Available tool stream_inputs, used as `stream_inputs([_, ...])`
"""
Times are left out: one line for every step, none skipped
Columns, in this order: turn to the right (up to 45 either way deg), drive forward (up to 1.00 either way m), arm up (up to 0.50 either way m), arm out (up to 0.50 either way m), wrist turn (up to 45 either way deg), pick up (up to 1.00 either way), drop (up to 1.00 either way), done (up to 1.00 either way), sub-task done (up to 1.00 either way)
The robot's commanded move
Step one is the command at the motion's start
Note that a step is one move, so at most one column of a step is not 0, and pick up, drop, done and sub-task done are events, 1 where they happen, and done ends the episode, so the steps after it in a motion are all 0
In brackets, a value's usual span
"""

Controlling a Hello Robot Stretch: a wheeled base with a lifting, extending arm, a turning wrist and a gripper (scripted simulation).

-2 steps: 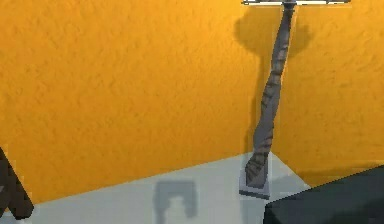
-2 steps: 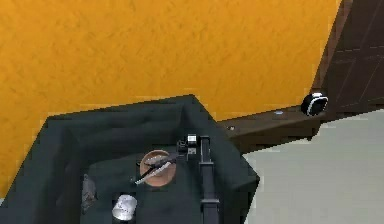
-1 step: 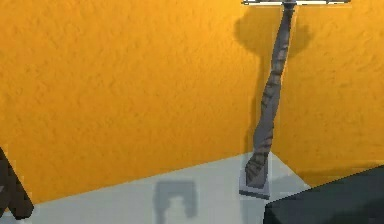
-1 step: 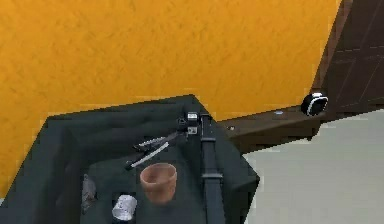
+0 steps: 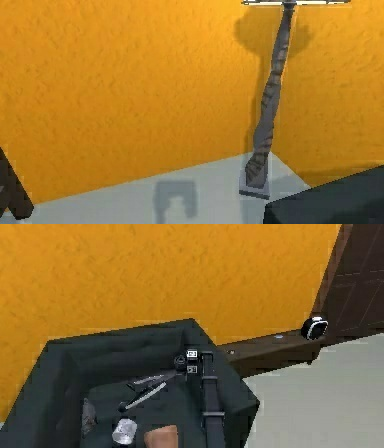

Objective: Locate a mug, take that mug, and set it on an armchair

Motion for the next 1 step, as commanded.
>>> stream_inputs([0.0, 0.00, 0.00, 0.00, 0.0, 0.00, 0.00, 1.00, 0.00])
